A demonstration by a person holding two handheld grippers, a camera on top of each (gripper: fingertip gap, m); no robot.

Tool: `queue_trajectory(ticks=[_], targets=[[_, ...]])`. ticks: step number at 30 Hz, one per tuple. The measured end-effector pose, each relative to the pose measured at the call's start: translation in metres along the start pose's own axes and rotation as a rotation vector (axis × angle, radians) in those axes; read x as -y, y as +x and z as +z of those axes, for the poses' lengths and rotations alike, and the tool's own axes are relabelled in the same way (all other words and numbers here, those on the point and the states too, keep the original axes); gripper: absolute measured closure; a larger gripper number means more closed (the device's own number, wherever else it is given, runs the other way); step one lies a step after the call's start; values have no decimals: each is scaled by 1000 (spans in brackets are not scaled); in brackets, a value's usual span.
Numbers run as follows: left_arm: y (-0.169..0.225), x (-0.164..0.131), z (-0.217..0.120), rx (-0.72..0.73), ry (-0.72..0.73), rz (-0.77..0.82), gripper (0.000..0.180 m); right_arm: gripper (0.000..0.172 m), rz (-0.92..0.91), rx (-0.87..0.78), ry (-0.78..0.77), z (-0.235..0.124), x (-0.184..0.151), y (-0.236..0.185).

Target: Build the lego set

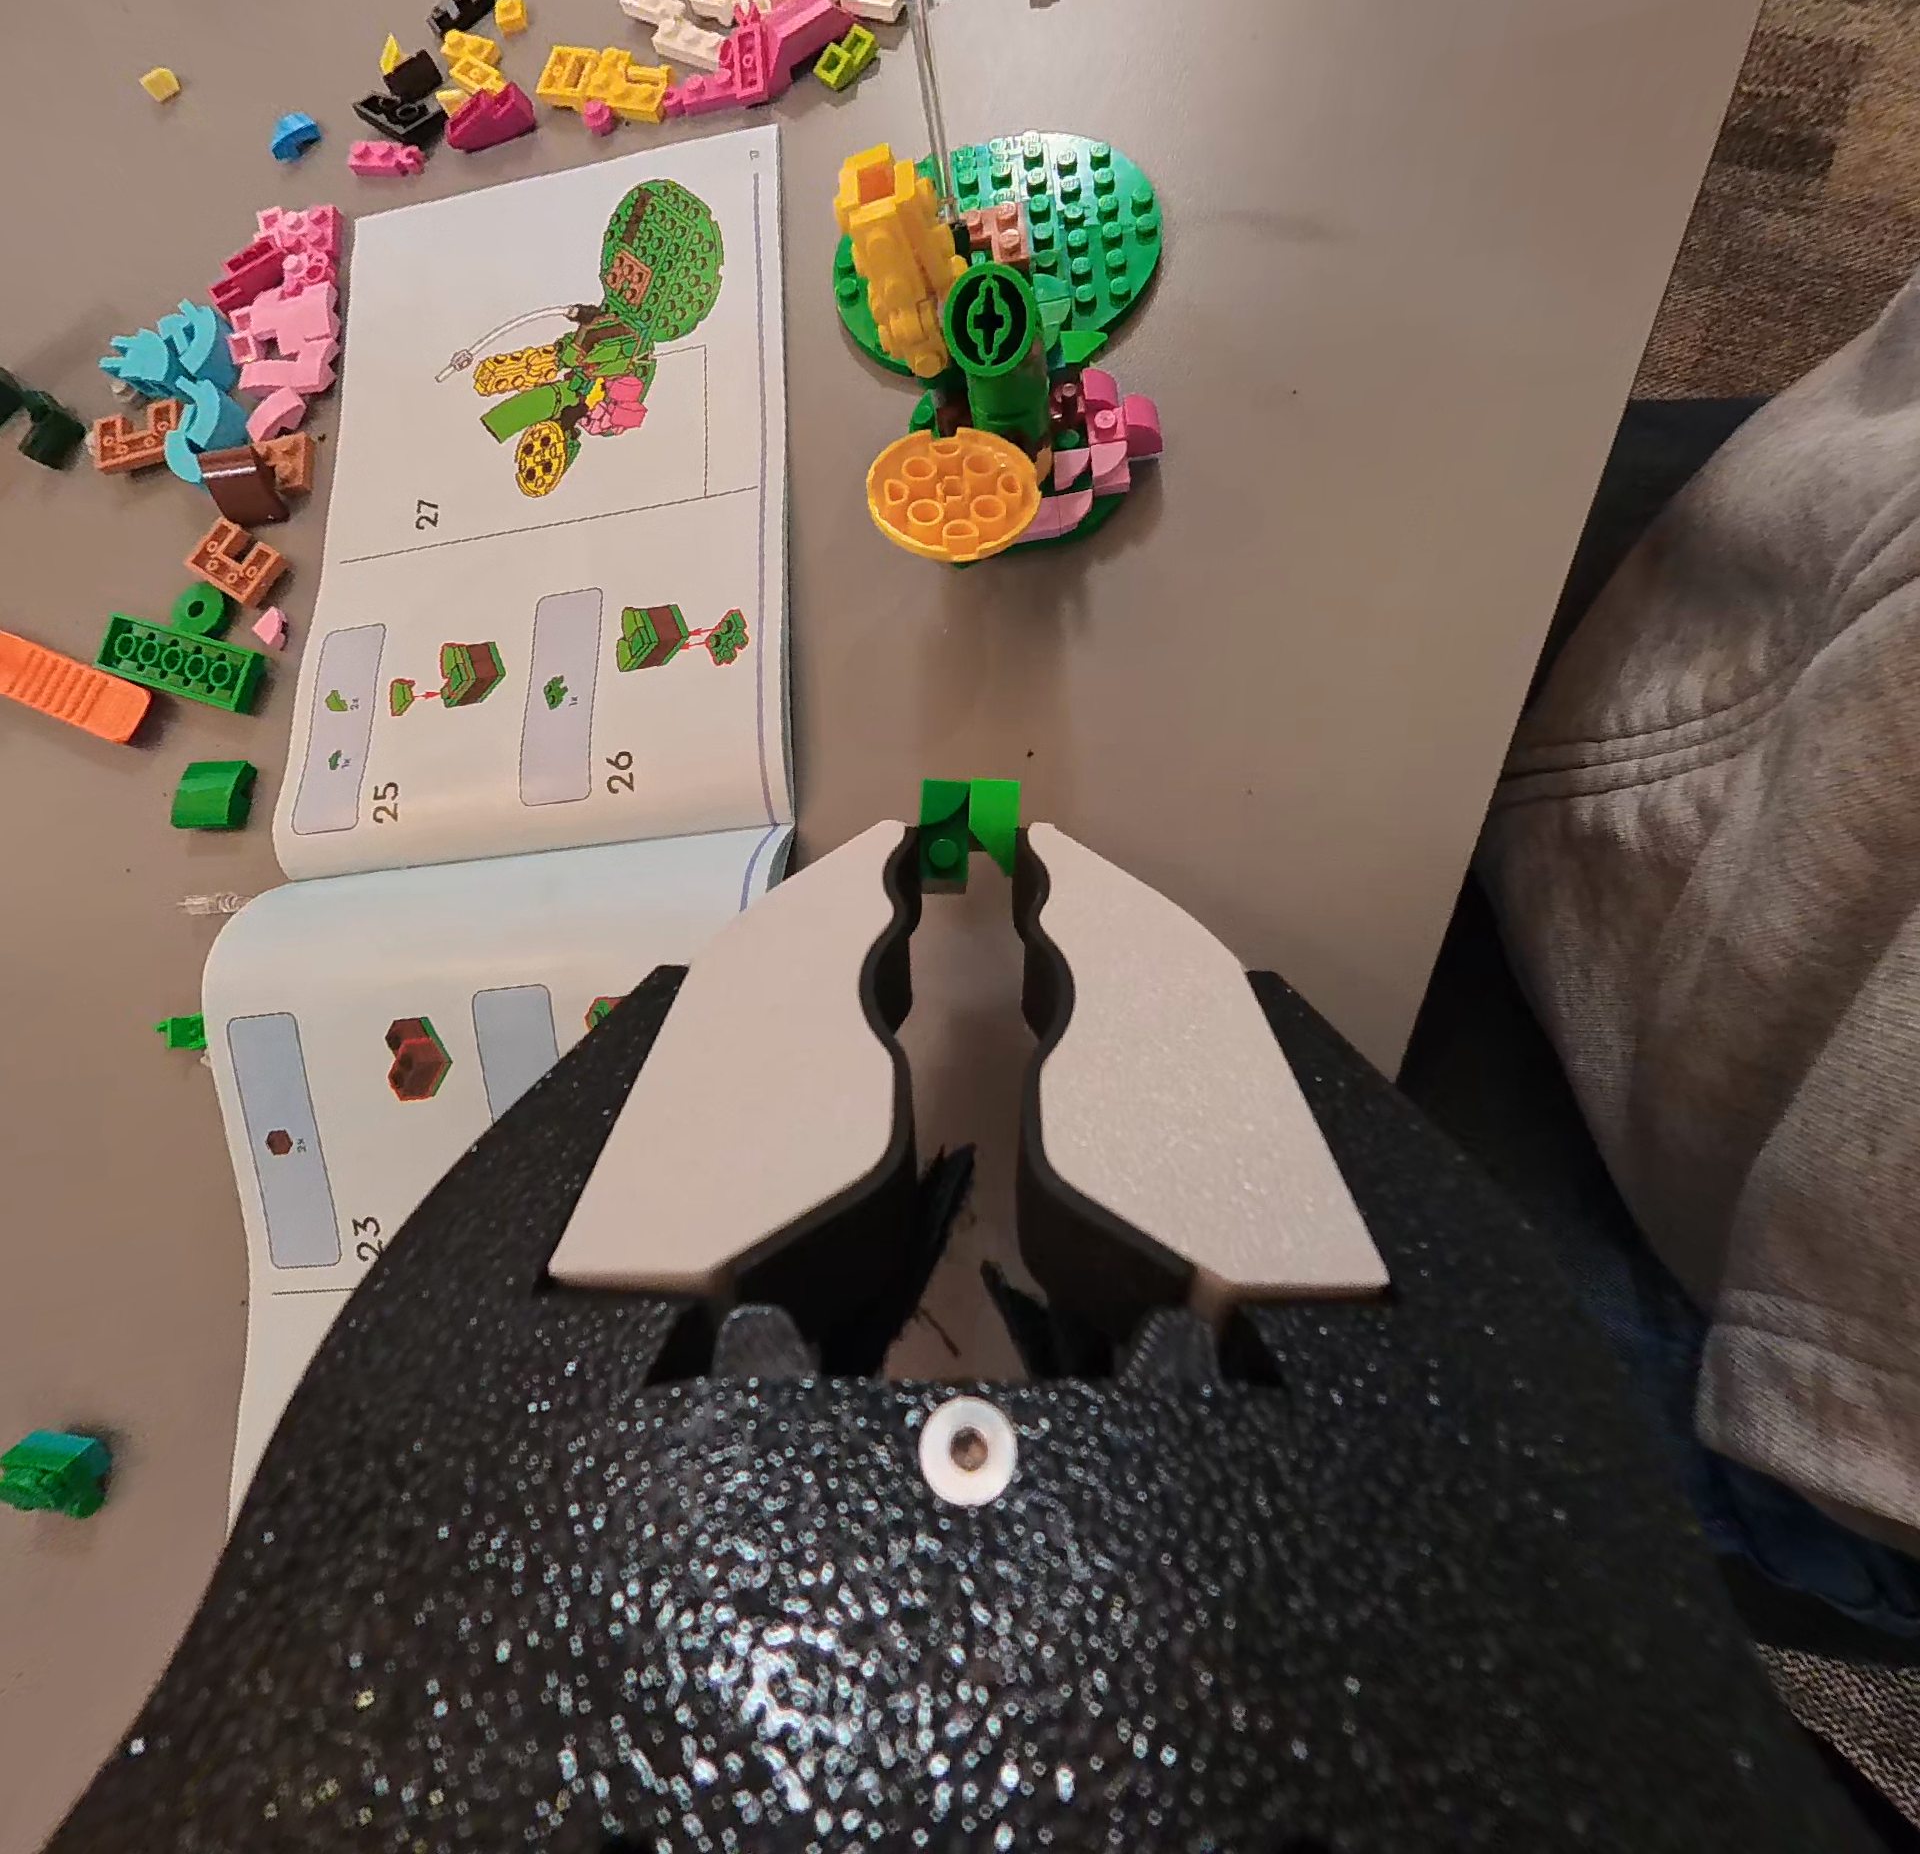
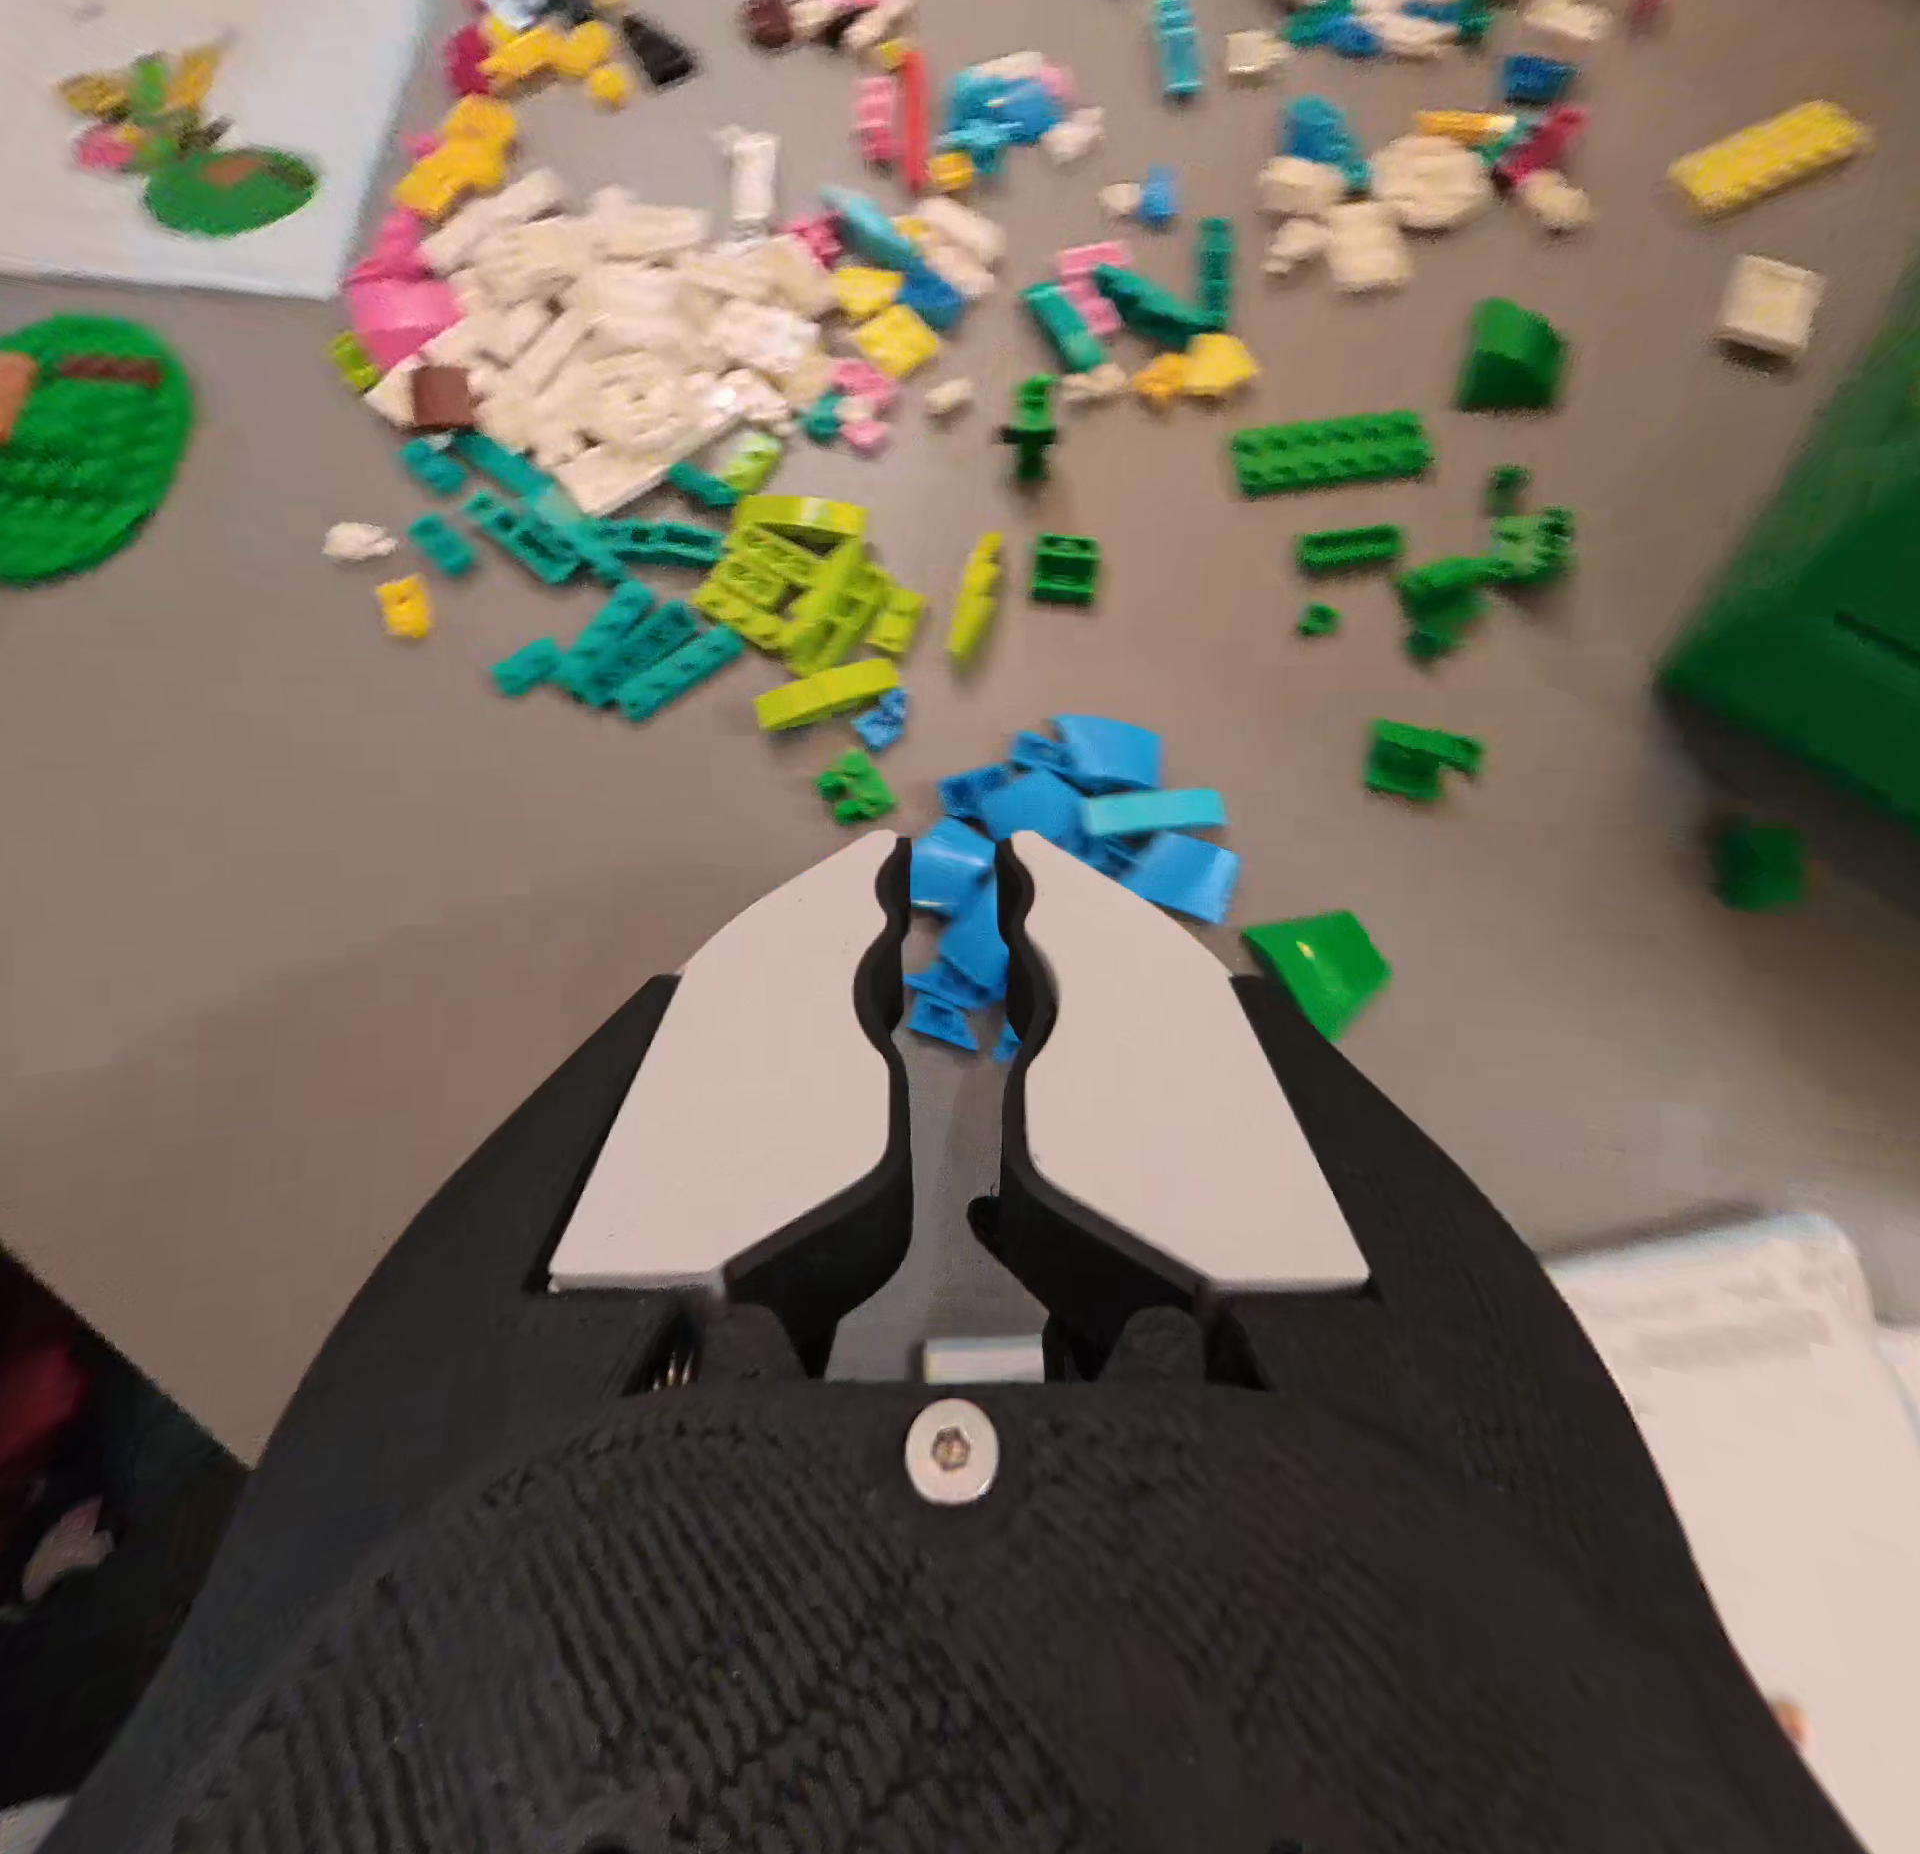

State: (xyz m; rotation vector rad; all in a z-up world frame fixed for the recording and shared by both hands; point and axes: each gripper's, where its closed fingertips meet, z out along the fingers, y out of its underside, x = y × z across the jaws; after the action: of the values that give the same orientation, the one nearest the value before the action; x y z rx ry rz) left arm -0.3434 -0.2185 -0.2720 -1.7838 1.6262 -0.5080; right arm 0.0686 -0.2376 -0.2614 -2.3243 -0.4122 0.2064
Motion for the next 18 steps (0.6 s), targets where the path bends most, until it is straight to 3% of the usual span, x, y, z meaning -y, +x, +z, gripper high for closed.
queue_trajectory(ticks=[14, 18], targets=[[0, 2, -5, 2, 12, -2, 164, 148, -110, 91, -217, 40, -12, -21], [0, 3, -5, 4, 14, 0, 164, 159, -104, 89, -225, 39, -12, -20]])
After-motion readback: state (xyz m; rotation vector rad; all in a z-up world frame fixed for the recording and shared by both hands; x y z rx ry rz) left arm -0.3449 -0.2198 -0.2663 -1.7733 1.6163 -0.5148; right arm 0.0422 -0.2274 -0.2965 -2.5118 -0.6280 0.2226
